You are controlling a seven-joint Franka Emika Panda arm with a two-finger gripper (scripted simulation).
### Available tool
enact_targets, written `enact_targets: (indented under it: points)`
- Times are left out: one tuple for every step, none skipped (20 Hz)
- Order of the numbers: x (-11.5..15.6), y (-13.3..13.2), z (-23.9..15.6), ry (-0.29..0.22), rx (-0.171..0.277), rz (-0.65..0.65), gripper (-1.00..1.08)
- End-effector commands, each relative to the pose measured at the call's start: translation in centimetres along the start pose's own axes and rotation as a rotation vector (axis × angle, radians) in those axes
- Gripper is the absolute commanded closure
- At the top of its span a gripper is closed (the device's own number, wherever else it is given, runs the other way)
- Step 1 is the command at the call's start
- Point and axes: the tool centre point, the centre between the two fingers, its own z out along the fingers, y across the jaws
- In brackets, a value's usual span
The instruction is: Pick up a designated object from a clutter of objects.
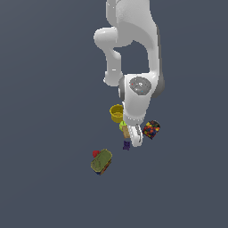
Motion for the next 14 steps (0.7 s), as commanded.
enact_targets:
  points:
    - [1.4, 1.2, -1.8, -0.001, 0.001, 0.000, 1.08]
    - [2.0, 1.7, -2.5, -0.001, 0.001, 0.000, 1.08]
    - [2.6, 2.1, -3.2, -0.001, 0.001, 0.000, 1.08]
    - [3.2, 2.6, -3.9, -0.002, 0.001, 0.000, 1.08]
    - [3.8, 3.1, -4.6, -0.002, 0.001, 0.000, 1.08]
    - [4.4, 3.6, -5.4, -0.002, 0.001, 0.000, 1.08]
    - [5.0, 4.1, -6.1, -0.003, 0.001, 0.000, 1.08]
    - [5.6, 4.5, -6.8, -0.003, 0.001, 0.000, 1.08]
    - [6.2, 5.0, -7.6, -0.003, 0.001, 0.000, 1.08]
    - [6.8, 5.5, -8.3, -0.003, 0.001, 0.000, 1.08]
    - [7.4, 6.0, -9.1, -0.004, 0.000, 0.000, 1.08]
    - [8.1, 6.5, -9.9, -0.004, 0.000, 0.000, 1.08]
    - [8.7, 7.0, -10.7, -0.004, 0.000, 0.000, 1.08]
    - [9.4, 7.6, -11.5, -0.004, 0.000, 0.000, 1.08]
